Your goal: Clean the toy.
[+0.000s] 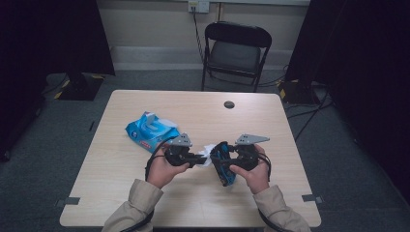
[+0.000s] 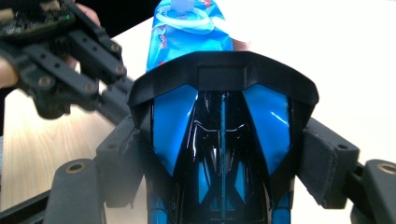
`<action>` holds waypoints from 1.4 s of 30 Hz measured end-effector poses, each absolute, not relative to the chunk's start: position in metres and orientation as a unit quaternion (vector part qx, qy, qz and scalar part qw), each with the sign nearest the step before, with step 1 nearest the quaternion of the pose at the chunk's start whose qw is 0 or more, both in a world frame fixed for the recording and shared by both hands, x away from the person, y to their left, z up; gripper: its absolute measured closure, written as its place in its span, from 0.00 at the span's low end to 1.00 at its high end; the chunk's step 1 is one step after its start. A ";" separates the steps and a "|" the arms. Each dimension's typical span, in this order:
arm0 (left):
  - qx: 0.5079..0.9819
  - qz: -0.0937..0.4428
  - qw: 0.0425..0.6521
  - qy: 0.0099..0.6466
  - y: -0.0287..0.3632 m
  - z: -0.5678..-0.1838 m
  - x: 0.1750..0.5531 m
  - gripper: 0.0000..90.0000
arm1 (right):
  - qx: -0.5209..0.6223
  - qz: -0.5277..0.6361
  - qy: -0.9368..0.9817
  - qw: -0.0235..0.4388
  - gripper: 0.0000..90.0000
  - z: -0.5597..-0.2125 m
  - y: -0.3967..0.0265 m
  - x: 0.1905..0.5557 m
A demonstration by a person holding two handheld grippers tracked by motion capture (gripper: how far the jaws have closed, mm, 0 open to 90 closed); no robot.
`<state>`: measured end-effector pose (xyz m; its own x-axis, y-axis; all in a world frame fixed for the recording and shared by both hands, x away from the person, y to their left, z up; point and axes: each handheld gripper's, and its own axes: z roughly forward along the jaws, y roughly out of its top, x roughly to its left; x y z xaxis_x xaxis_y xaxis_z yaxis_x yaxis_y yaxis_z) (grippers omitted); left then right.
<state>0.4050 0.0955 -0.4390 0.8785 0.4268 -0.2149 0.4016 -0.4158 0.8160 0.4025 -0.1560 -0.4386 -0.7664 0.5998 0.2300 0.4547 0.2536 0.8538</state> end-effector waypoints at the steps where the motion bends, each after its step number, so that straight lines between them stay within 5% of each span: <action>1: 0.843 0.007 0.480 0.243 0.092 -0.443 0.403 0.95 | 0.335 0.512 0.788 0.071 0.28 -0.439 -0.156 0.403; 18: 0.869 -0.014 0.445 0.215 0.072 -0.470 0.390 0.95 | 0.352 0.519 0.775 0.077 0.28 -0.436 -0.159 0.416; 42: 0.853 0.037 0.437 0.283 0.157 -0.467 0.395 0.95 | 0.405 0.463 0.781 0.111 0.28 -0.441 -0.222 0.426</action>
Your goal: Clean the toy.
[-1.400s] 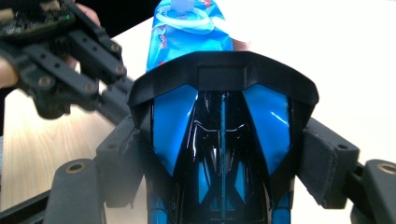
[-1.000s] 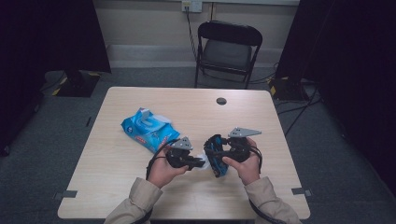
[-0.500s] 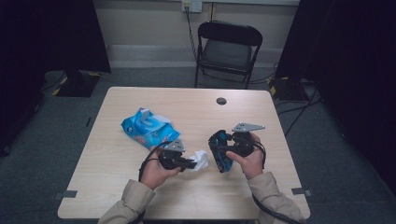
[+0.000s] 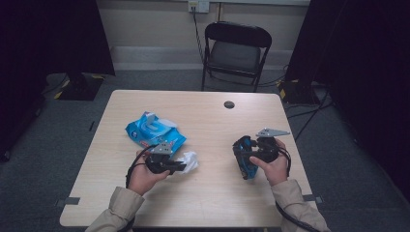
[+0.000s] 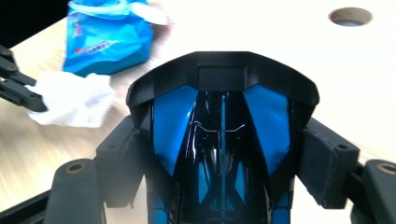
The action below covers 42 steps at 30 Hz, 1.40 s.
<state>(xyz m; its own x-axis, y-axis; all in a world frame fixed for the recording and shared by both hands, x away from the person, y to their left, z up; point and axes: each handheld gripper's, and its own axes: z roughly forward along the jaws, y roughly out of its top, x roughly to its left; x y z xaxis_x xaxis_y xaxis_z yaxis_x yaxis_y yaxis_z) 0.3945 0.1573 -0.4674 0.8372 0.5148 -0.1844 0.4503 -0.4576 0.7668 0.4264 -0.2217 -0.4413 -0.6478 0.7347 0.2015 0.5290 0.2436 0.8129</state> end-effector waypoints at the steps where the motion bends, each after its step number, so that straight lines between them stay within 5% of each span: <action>1: 0.850 0.040 0.440 0.287 0.159 -0.469 0.395 0.95 | 0.407 0.460 0.781 0.112 0.28 -0.442 -0.225 0.427; 42: 0.862 0.066 0.407 0.296 0.169 -0.492 0.395 0.92 | 0.467 0.375 0.787 0.147 0.28 -0.479 -0.233 0.468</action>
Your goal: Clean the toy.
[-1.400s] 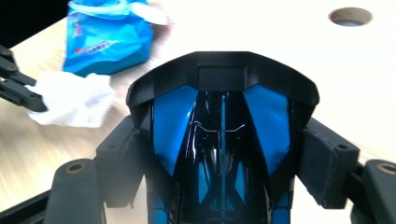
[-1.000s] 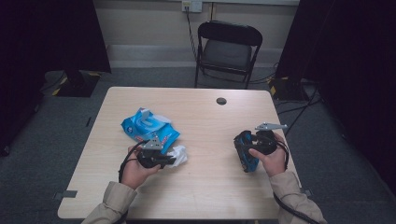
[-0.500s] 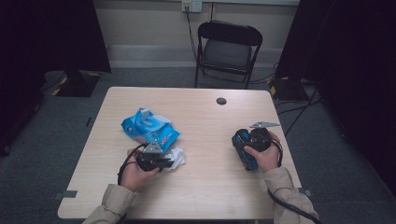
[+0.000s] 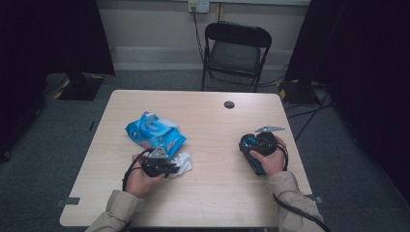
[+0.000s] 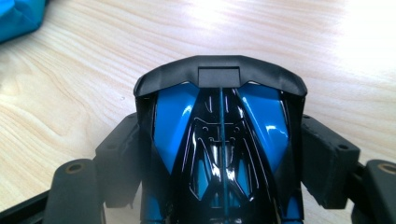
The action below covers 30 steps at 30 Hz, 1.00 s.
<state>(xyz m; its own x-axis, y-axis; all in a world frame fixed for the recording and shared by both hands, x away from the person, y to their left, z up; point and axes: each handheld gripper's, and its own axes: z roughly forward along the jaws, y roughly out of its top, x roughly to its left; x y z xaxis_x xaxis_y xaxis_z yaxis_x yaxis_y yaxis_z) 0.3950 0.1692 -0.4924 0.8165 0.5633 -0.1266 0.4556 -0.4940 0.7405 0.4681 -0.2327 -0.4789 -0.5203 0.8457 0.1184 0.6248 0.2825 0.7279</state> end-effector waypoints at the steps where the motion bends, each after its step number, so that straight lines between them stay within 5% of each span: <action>1: 0.862 0.068 0.407 0.295 0.169 -0.492 0.395 0.92 | 0.467 0.372 0.788 0.148 0.28 -0.480 -0.232 0.468; 21: 0.856 0.076 0.407 0.308 0.174 -0.491 0.394 0.78 | 0.459 0.348 0.803 0.152 0.28 -0.491 -0.224 0.475; 30: 0.847 0.079 0.412 0.326 0.176 -0.488 0.393 0.62 | 0.456 0.355 0.803 0.145 0.26 -0.492 -0.226 0.476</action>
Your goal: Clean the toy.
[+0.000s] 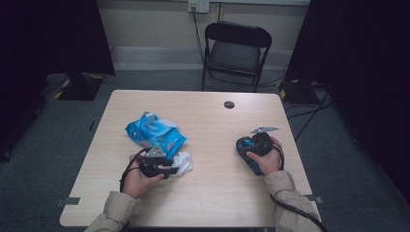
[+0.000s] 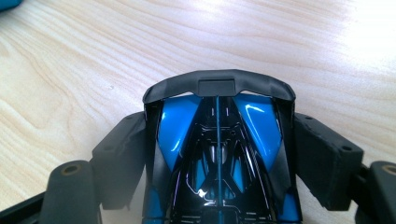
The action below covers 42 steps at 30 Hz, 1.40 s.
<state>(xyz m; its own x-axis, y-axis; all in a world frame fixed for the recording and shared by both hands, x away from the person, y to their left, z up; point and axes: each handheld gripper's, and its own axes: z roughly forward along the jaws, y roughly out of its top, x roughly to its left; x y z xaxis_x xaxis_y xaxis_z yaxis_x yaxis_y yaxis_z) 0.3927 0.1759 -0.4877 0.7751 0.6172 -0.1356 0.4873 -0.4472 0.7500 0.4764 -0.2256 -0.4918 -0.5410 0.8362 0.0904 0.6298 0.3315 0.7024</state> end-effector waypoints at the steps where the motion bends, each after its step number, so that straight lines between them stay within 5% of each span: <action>1: 0.848 0.080 0.410 0.326 0.177 -0.487 0.393 0.60 | 0.454 0.354 0.805 0.145 0.26 -0.491 -0.226 0.476; 23: 0.838 0.088 0.417 0.340 0.181 -0.473 0.385 0.26 | 0.427 0.379 0.809 0.140 0.19 -0.469 -0.236 0.457; 42: 0.827 0.098 0.425 0.355 0.200 -0.464 0.373 0.20 | 0.419 0.393 0.808 0.132 0.17 -0.467 -0.259 0.430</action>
